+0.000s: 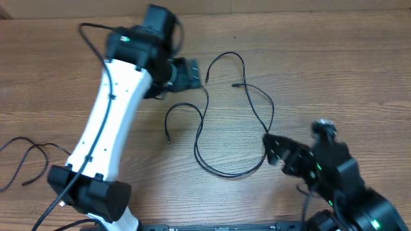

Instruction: Untangle cables

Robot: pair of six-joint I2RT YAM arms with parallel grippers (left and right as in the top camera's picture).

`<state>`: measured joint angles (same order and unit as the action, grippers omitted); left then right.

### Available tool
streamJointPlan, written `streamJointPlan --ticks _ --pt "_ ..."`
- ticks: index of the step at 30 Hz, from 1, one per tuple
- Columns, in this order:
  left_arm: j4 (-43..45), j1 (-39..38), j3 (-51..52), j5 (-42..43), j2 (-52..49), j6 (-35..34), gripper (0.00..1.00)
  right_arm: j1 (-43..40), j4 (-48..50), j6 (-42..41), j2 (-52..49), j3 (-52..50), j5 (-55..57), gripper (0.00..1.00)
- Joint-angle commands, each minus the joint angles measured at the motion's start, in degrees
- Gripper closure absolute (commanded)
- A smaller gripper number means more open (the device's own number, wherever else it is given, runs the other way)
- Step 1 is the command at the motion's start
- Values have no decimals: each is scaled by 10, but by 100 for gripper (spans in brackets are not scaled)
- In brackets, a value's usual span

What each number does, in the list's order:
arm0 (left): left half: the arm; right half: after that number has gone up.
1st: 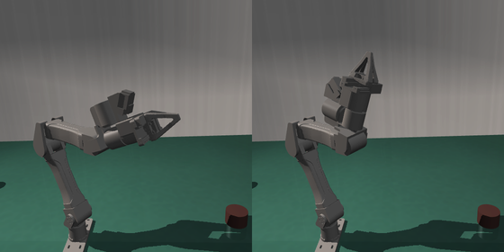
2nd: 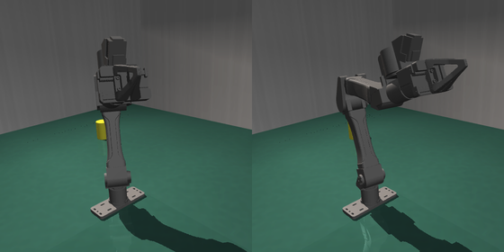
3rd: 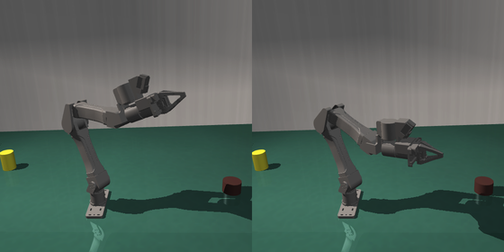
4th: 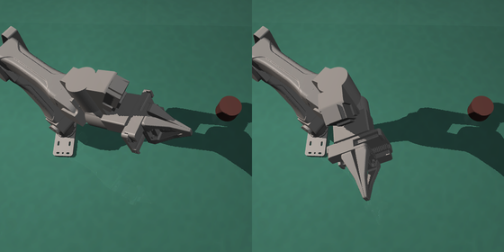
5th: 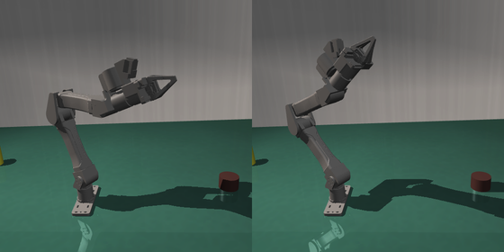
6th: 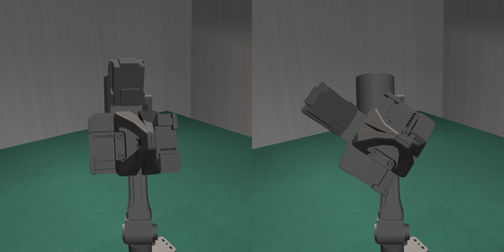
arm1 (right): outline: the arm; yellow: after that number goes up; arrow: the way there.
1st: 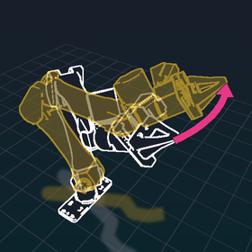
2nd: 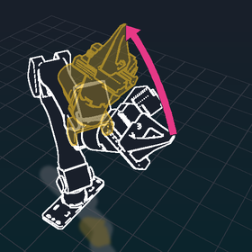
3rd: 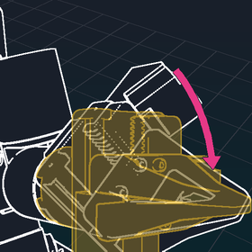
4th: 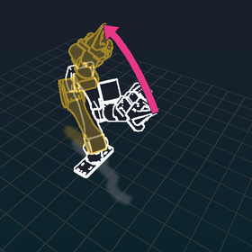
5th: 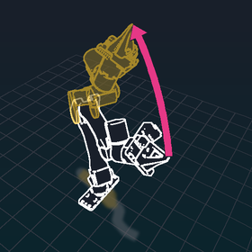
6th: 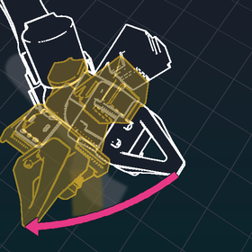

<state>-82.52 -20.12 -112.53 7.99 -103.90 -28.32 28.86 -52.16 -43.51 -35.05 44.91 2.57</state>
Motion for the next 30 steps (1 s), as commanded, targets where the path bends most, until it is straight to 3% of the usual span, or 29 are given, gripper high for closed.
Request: streamJointPlan --ticks 1,7,13,18,22,30 --pt "9 -57 0 -10 4 -17 1 -4 -64 -72 42 6 46 0" --pt "36 -133 10 -11 -12 -23 1 -4 -162 -184 50 6 90 0" --pt "49 -184 11 -11 -40 24 0 -4 -224 -306 50 6 123 0" --pt "52 -218 11 -12 -74 159 0 -4 -282 -415 50 6 136 0" --pt "52 -237 11 -11 -115 242 0 -4 -310 -451 50 6 143 0" --pt "43 -254 11 52 -192 275 0 -4 -313 -450 50 5 150 0"
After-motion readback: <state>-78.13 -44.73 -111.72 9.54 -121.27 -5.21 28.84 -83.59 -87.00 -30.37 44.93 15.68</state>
